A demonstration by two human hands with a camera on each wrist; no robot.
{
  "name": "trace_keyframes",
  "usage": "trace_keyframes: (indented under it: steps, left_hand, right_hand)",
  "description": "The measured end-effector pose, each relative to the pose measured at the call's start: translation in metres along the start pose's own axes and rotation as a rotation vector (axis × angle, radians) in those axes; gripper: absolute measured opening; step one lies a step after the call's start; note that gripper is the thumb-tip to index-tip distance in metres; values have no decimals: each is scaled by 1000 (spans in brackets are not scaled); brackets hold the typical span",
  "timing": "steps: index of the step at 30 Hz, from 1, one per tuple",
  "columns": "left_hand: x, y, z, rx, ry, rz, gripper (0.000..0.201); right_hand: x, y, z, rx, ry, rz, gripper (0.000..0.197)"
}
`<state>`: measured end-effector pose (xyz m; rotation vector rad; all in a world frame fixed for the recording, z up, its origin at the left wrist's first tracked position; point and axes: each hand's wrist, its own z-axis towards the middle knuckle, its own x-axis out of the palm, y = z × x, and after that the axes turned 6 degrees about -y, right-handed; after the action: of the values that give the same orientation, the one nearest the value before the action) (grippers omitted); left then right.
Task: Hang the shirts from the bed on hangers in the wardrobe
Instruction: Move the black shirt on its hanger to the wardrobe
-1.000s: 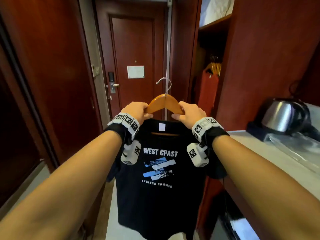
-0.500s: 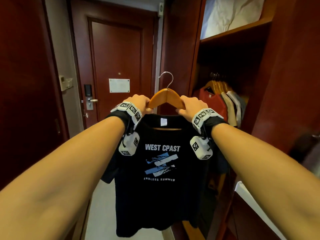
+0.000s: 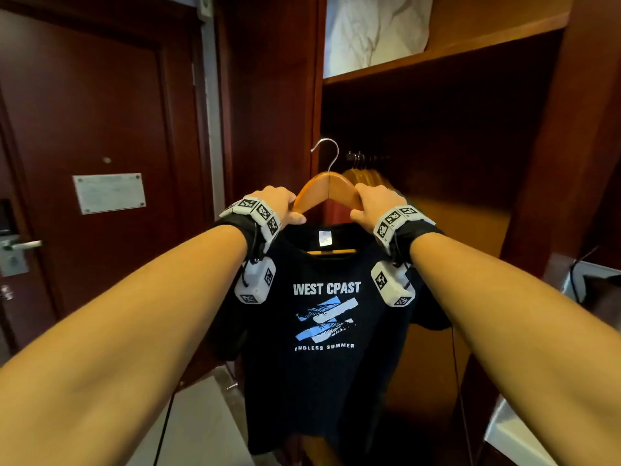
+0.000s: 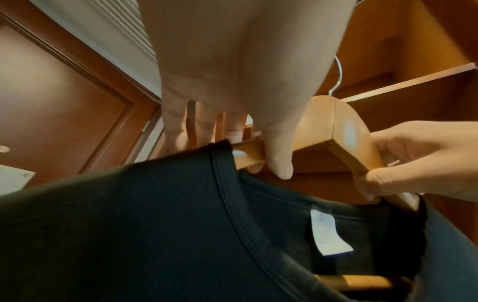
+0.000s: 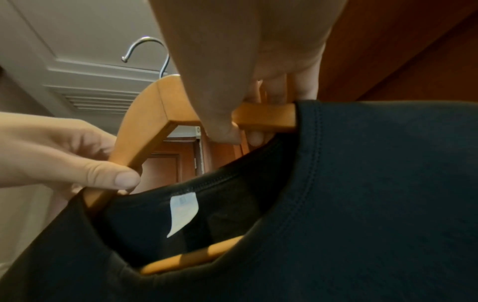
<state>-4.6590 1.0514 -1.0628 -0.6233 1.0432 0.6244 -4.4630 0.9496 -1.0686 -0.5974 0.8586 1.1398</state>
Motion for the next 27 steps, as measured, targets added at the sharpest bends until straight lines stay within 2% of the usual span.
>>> trace_keyframes:
  steps: [9,14,17,21,27]
  left_hand:
    - [75,-35,148,156,51,-153,32]
    - [113,-62,225,245,106,-198,36]
    - [132,-76,265,321,174,-235,40]
    - [149,-91,319,361,290,-345,30]
    - [187,-117,402,444,186,-514,30]
  right_hand:
    - [58,-82,89,242,20,24,23]
    - [71,-129,132,324,74,-3,24]
    - [77,-155,151,387,99,-46,21]
    - [86,-192,171,480,124,-102,24]
    - [103,-237,196,616,196,-262,35]
